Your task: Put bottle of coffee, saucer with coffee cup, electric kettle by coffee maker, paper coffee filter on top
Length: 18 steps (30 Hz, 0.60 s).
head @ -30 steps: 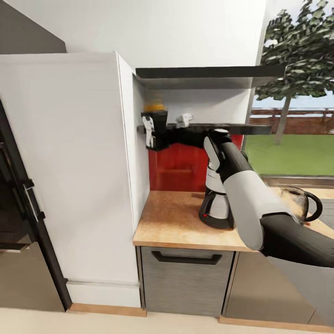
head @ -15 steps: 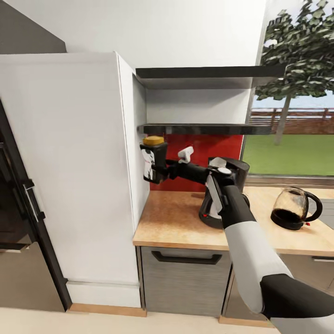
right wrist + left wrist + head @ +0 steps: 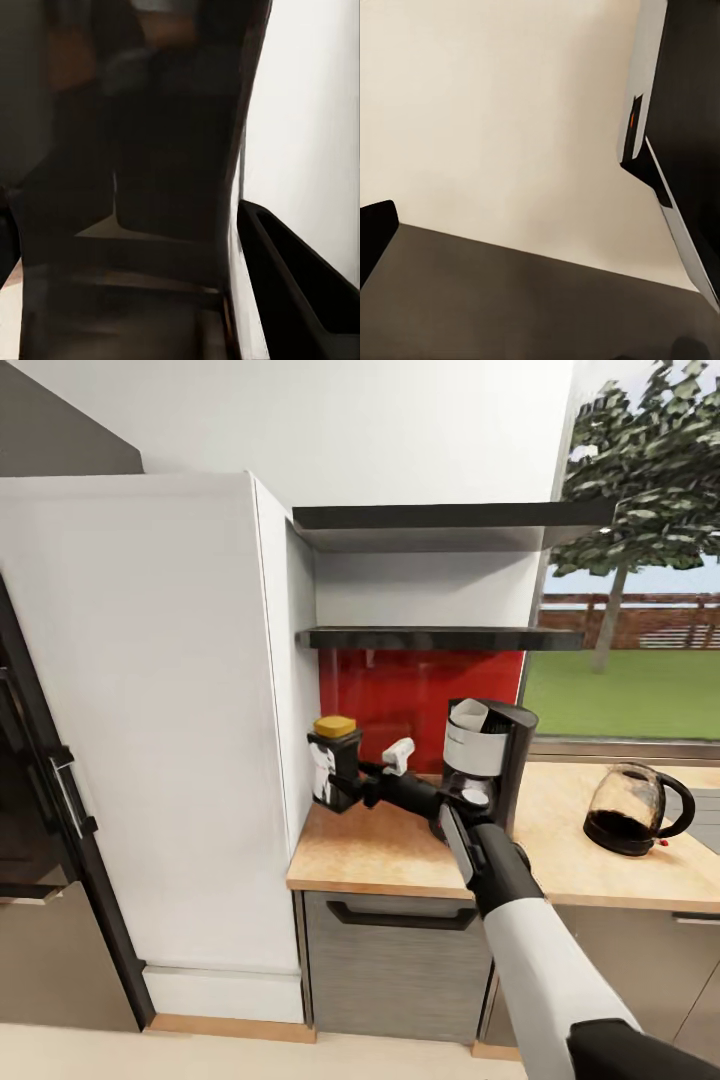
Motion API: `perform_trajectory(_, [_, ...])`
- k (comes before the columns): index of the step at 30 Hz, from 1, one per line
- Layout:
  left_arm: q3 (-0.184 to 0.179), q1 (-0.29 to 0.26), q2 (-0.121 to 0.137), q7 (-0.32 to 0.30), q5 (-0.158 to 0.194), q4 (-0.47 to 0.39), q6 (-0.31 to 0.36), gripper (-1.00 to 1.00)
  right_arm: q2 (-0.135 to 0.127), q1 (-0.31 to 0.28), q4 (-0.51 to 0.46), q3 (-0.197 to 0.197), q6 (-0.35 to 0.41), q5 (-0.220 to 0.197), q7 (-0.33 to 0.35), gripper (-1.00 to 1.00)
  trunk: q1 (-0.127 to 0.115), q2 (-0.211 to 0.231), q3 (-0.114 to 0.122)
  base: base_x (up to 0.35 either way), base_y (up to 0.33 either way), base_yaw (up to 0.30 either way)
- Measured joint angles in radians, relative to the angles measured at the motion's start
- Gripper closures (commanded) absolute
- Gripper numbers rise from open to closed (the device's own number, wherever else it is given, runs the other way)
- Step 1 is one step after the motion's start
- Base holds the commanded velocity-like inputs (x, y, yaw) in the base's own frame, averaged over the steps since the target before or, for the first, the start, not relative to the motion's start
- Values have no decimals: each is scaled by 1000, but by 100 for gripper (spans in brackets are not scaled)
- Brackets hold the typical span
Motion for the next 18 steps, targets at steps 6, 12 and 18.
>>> perform_trajectory(6, [0,0,-1,0,0,-2,0,-100,0,7,103,0,-150,-1,-124,100,0,0,0,0,0,0])
perform_trajectory(12, [0,0,-4,0,0,-8,-1,-100,0,15,112,-3,-204,-3,-159,100,0,0,0,0,0,0])
perform_trajectory(18, [0,0,-8,0,0,-9,0,-100,0,28,115,-3,-242,0,-313,100,0,0,0,0,0,0])
